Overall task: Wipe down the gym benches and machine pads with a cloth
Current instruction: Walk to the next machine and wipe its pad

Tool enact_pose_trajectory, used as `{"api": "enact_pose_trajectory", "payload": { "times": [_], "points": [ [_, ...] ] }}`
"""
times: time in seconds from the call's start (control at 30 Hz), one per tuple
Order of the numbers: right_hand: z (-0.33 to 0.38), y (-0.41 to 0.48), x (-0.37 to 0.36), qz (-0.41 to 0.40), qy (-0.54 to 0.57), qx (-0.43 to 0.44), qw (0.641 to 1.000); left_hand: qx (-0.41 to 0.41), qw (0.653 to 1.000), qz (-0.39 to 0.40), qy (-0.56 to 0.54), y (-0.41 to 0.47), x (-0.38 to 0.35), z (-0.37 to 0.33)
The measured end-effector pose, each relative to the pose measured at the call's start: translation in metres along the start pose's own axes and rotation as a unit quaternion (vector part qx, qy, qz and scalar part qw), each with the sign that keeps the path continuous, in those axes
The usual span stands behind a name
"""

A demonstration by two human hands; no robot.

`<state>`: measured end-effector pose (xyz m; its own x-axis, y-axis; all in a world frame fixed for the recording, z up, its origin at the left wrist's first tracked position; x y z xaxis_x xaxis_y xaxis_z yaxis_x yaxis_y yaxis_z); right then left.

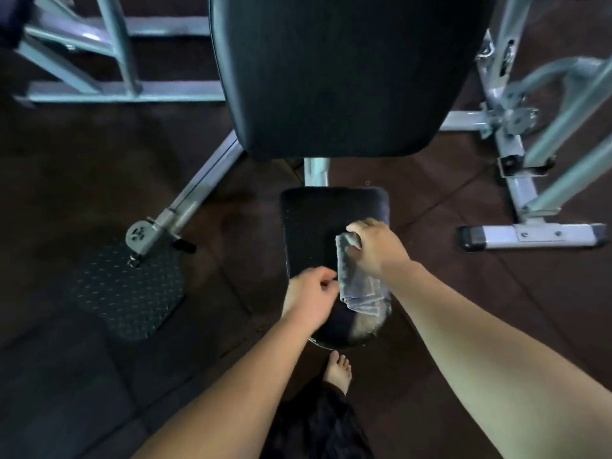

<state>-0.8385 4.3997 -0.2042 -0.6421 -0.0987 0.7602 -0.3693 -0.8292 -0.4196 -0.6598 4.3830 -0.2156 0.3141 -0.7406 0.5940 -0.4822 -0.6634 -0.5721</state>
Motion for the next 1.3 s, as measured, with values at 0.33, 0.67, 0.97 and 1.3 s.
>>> {"api": "enact_pose_trajectory", "payload": {
  "times": [0.33, 0.67, 0.97, 1.3],
  "points": [
    [-0.03, -0.02, -0.086, -0.066, -0.083, 0.04, 0.994, -0.116, 0.982, -0.079, 0.123, 0.034, 0.044, 0.097],
    [-0.035, -0.029, -0.1, -0.055, -0.124, 0.013, 0.991, -0.181, 0.968, 0.051, 0.168, 0.058, 0.029, 0.136],
    [-0.032, 0.082, -0.044, -0.09, -0.113, -0.034, 0.989, -0.168, 0.97, 0.02, 0.175, 0.072, 0.028, 0.136],
    [-0.043, 0.045, -0.056, -0.049, -0.137, 0.049, 0.988, -0.152, 0.963, 0.013, 0.222, 0.074, 0.029, 0.131]
  ]
}}
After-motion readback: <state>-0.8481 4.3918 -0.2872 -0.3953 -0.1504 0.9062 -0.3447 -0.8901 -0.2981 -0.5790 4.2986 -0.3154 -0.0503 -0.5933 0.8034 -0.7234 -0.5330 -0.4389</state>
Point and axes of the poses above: each hand's wrist, its own y-axis towards the middle knuckle, its own x-axis out of the back of the hand, z = x × y, the point moved 4 cm from there along y, towards the middle knuckle, and after that the axes turned 8 degrees about y, right-handed, at the moved point
